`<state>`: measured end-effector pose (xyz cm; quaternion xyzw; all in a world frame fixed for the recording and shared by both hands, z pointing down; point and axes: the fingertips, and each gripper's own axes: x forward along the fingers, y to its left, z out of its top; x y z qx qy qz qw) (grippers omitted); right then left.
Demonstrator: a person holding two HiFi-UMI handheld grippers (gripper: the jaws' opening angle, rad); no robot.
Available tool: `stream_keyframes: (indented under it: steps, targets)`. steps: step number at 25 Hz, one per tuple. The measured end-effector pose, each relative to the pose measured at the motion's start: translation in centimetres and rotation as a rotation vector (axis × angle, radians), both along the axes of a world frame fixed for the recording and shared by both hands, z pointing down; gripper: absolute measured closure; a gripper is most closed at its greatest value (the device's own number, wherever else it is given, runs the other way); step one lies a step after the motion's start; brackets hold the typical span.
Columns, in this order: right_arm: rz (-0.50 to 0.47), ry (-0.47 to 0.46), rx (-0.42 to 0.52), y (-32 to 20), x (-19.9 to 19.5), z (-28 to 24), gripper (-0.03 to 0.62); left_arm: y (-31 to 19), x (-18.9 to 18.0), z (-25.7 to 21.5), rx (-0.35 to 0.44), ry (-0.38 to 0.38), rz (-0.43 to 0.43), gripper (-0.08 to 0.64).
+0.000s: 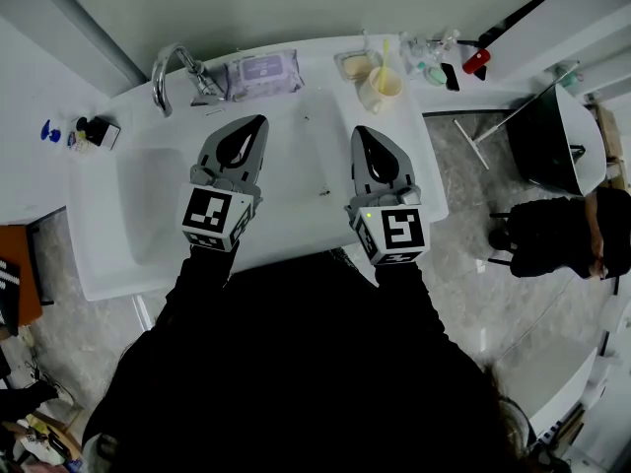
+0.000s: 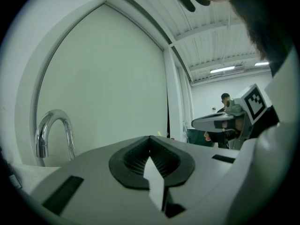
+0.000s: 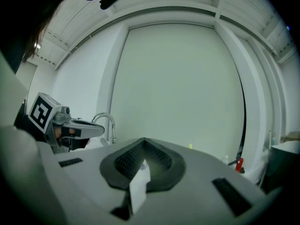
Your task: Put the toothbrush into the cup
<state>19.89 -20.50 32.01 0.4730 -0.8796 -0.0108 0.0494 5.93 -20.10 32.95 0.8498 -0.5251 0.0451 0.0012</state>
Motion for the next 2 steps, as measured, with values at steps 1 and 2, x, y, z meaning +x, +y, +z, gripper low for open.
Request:
stream_keyframes:
  steps: [1, 2]
  targets:
    - [0.001, -0.001, 0.0, -0.04, 0.0, -0.03, 0.591, -0.05, -0.07, 0.0, 0.0, 0.0, -0.001, 0.552]
    - [0.002, -0.002, 0.0, -0.08, 0.0, -0.06, 0.591, -0.1, -0.13, 0.0, 0.0, 0.001, -0.001, 0.552]
